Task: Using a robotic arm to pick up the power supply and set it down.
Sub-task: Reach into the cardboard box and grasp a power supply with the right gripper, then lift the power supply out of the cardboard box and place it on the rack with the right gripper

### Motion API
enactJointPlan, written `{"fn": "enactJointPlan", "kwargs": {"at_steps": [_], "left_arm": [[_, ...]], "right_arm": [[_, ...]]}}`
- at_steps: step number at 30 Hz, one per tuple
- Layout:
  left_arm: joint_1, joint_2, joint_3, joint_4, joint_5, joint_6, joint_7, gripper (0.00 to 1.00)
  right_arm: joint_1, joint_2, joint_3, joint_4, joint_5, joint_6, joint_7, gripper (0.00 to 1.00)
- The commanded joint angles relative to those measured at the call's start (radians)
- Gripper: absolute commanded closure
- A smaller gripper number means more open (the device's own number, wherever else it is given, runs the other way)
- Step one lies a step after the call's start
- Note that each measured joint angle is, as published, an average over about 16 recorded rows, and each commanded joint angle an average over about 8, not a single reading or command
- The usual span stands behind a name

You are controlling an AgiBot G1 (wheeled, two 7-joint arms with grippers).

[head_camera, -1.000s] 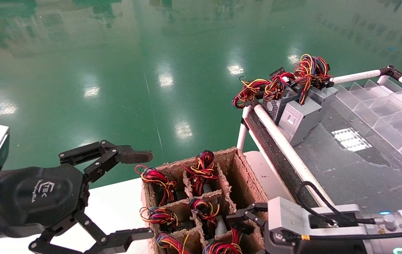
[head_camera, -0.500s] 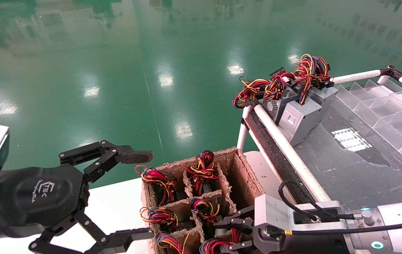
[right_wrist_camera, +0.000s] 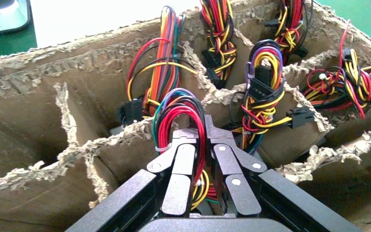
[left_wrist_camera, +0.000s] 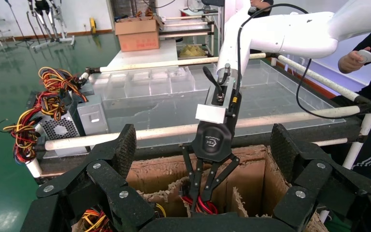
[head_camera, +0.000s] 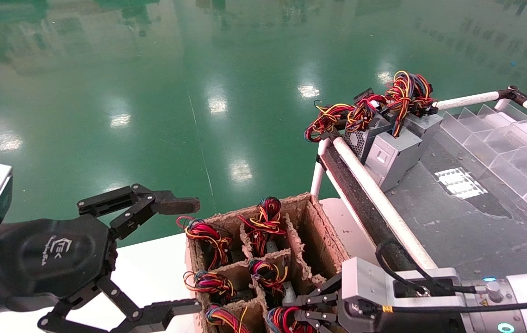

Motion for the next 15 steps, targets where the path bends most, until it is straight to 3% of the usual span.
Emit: {"fn": "enactJointPlan", "kwargs": {"at_steps": [1,15], "left_arm": [[0.0,0.0,0.0,0.0,0.0,0.0,0.0,0.0],[0.0,0.0,0.001,0.0,-0.001,0.0,0.0,0.0]], "right_arm": [[-0.006,0.005,0.004,0.008,0.005,0.003,-0.003,1.0],[-0.083,0.068,0.106,0.054,0.16,0.034,-0.064,1.0]]}}
